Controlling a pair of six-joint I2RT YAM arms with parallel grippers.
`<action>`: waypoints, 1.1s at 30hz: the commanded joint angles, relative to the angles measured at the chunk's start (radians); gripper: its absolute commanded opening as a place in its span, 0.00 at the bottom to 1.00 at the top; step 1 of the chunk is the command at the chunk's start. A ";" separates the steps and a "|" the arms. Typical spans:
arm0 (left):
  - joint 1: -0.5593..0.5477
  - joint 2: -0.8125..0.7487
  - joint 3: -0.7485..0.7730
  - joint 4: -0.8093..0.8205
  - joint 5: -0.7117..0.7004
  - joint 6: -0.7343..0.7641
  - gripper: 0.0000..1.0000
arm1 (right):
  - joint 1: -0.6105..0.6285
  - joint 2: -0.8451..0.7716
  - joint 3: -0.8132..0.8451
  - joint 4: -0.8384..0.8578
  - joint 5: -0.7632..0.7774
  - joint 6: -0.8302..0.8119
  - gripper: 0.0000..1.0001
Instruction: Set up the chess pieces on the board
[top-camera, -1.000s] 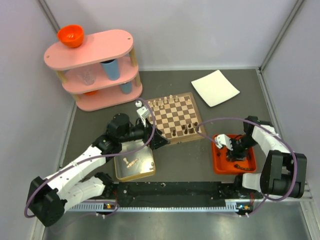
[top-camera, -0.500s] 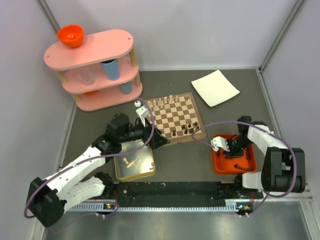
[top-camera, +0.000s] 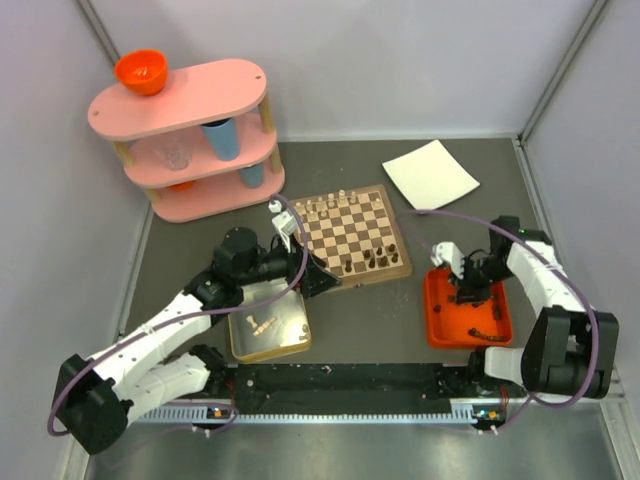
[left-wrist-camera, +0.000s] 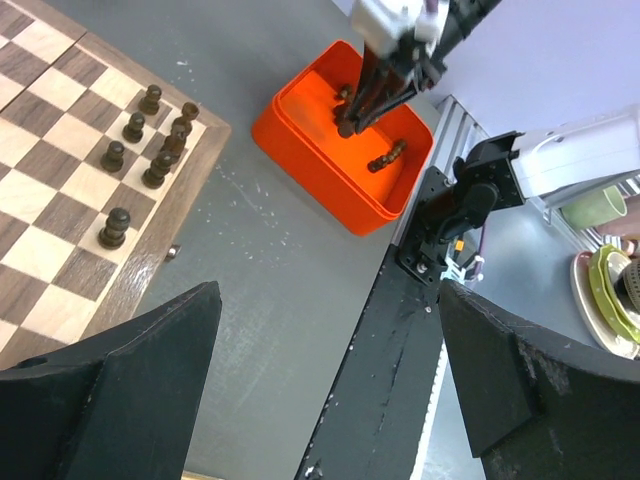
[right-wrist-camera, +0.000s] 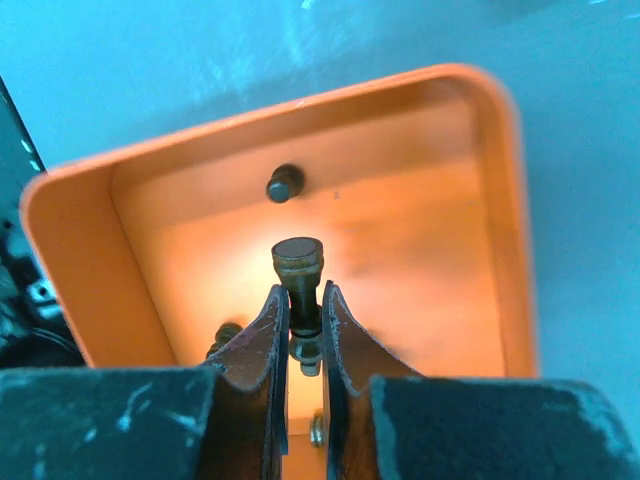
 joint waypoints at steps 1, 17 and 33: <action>-0.021 0.020 0.021 0.135 0.035 -0.048 0.95 | -0.042 -0.079 0.161 -0.149 -0.260 0.255 0.02; -0.268 0.489 0.260 0.604 -0.354 -0.267 0.93 | -0.049 -0.173 0.193 0.811 -0.790 1.786 0.04; -0.363 0.728 0.576 0.347 -0.531 -0.235 0.72 | -0.047 -0.259 0.054 1.007 -0.618 2.201 0.02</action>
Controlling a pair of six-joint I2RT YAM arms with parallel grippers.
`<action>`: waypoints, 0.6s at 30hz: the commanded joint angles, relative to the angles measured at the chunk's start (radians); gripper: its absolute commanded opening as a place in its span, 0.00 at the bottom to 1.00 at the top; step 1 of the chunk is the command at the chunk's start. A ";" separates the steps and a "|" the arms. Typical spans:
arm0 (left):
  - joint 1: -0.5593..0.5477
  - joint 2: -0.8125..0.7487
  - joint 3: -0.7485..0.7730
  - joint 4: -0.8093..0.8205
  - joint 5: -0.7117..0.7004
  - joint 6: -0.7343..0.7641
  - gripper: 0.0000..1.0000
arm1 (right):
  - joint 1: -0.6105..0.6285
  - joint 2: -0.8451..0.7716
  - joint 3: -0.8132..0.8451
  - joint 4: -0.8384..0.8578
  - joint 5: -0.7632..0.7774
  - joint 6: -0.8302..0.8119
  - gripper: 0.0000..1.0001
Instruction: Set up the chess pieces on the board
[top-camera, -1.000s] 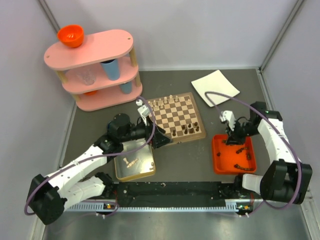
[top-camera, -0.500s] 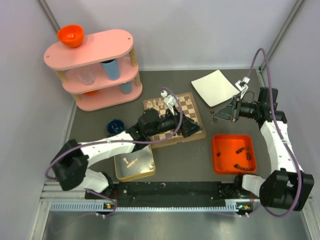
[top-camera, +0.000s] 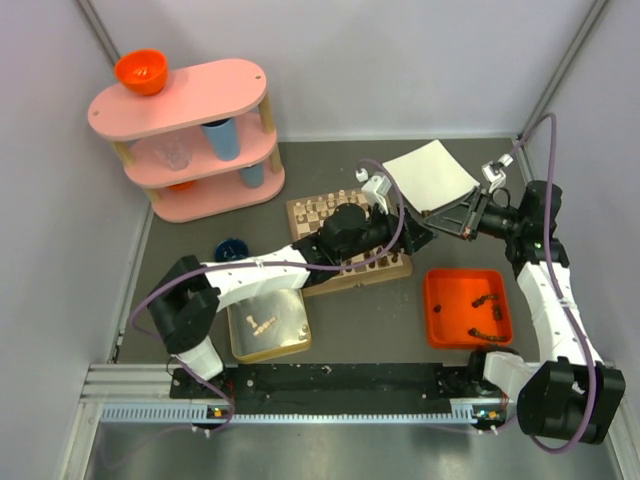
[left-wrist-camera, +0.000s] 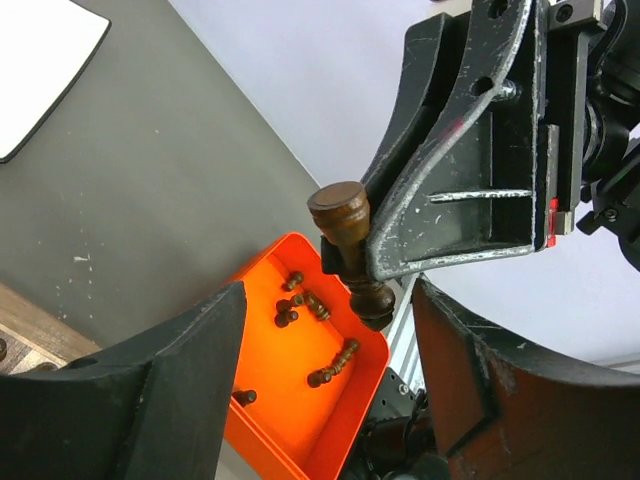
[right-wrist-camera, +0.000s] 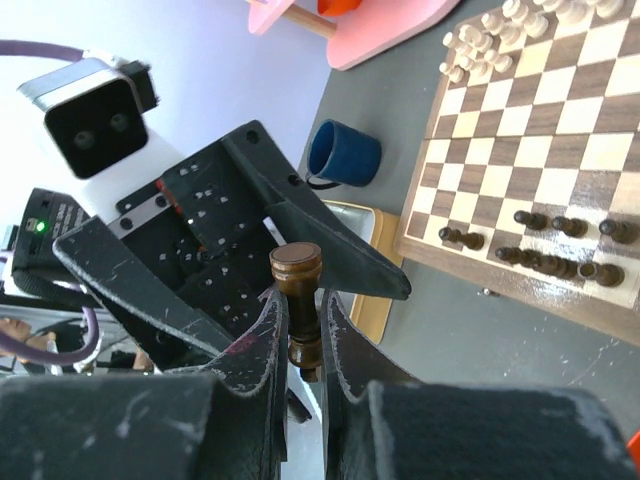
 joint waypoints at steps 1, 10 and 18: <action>-0.019 -0.006 0.048 -0.048 -0.056 0.041 0.69 | -0.008 -0.023 -0.011 0.064 0.029 0.071 0.02; -0.022 0.007 0.103 -0.115 -0.064 0.094 0.45 | 0.006 -0.035 -0.040 0.063 0.049 0.076 0.02; -0.022 0.002 0.115 -0.135 -0.058 0.131 0.23 | 0.019 -0.049 -0.048 0.041 0.057 0.051 0.04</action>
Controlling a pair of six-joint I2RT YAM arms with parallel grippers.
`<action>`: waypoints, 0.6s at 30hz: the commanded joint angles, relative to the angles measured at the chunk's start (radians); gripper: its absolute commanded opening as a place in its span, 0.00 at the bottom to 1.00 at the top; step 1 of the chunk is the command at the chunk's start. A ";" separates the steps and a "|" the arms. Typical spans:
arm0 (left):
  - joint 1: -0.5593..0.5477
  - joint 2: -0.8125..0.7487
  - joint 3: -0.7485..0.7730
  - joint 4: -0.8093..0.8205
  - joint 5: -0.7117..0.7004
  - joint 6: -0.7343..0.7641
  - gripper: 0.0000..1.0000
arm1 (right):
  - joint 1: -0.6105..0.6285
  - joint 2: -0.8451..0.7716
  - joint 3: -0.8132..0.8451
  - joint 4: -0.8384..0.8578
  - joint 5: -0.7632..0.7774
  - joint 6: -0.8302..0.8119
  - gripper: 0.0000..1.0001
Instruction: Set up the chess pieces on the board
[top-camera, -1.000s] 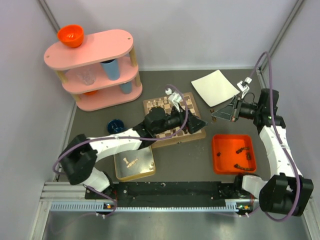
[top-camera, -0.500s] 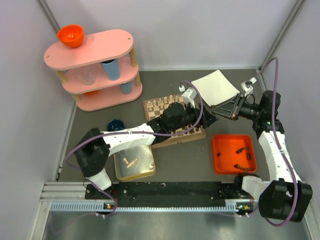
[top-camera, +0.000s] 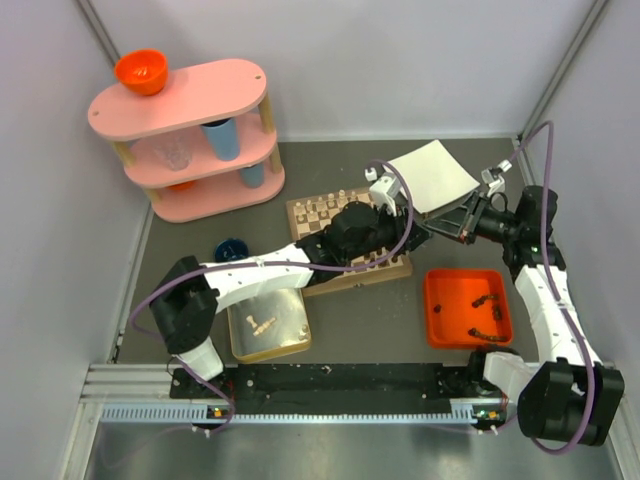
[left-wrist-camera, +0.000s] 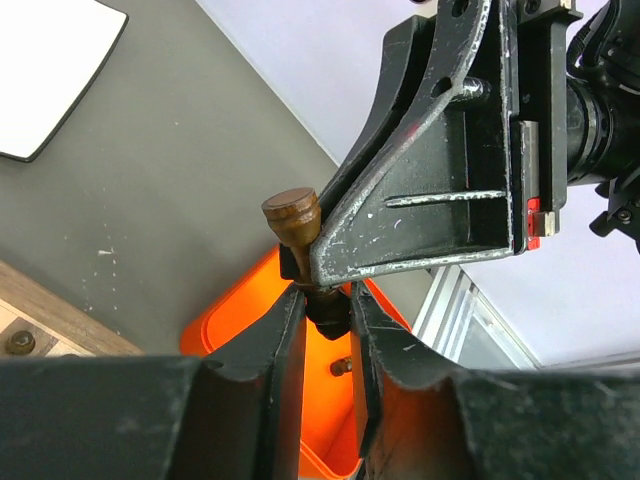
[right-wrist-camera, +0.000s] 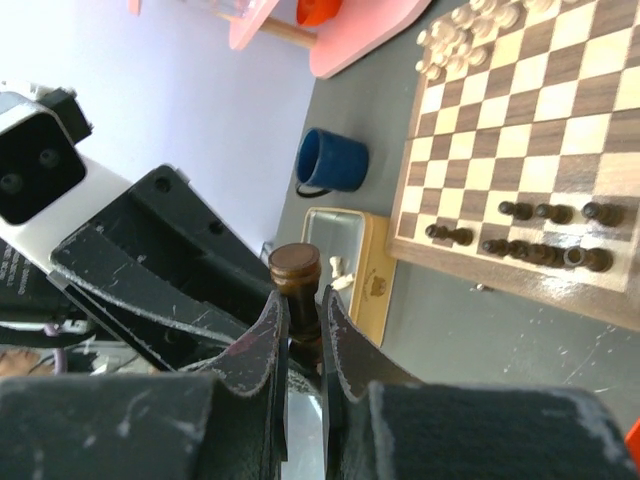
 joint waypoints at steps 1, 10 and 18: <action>0.004 -0.007 0.039 -0.004 -0.007 0.047 0.21 | 0.007 -0.040 0.004 0.017 -0.007 -0.011 0.04; 0.033 -0.067 -0.010 -0.034 0.088 0.142 0.00 | 0.015 -0.066 0.025 -0.029 -0.024 -0.102 0.26; 0.126 -0.209 -0.127 -0.149 0.355 0.271 0.00 | 0.009 -0.107 0.076 -0.193 -0.042 -0.401 0.54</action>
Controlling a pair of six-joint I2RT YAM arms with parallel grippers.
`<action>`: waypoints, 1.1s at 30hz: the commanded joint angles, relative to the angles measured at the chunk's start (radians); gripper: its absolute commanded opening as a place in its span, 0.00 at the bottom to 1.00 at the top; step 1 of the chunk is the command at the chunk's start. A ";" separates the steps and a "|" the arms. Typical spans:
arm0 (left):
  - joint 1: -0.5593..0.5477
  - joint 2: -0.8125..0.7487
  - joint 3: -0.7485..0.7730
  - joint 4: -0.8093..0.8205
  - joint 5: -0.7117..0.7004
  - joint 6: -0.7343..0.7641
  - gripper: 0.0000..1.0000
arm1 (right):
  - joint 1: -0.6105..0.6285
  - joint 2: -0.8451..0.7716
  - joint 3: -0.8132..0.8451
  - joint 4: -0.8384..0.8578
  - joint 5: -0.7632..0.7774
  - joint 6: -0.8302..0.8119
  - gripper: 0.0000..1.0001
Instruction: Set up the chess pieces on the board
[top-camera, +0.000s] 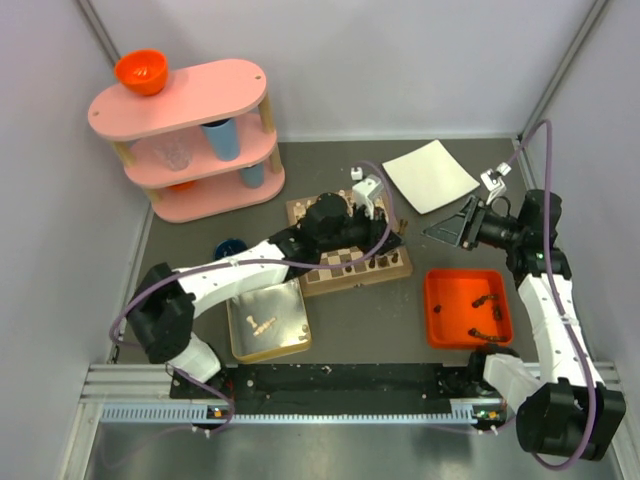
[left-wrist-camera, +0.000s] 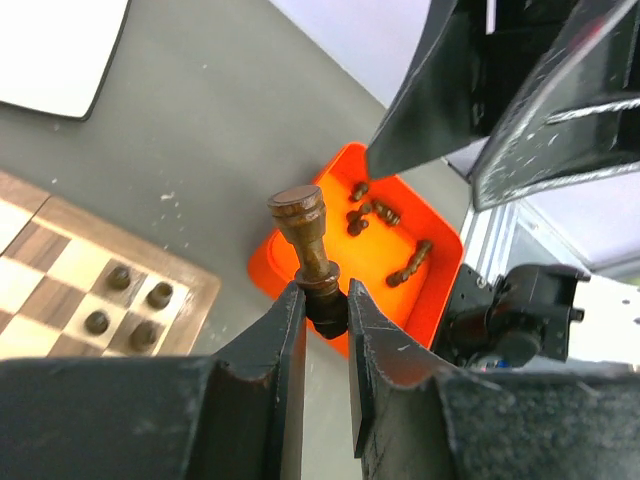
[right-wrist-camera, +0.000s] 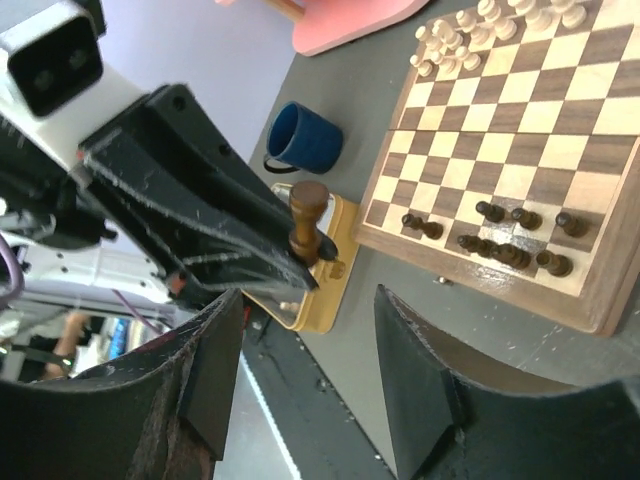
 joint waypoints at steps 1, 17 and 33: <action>0.052 -0.140 -0.047 -0.067 0.220 0.122 0.00 | 0.002 -0.039 0.071 -0.090 -0.056 -0.231 0.55; 0.109 -0.136 0.097 -0.826 0.994 0.470 0.00 | 0.440 0.066 0.292 -1.055 -0.061 -1.929 0.93; 0.092 -0.021 0.168 -0.763 0.977 0.366 0.00 | 0.560 0.114 0.329 -0.914 -0.175 -1.741 0.65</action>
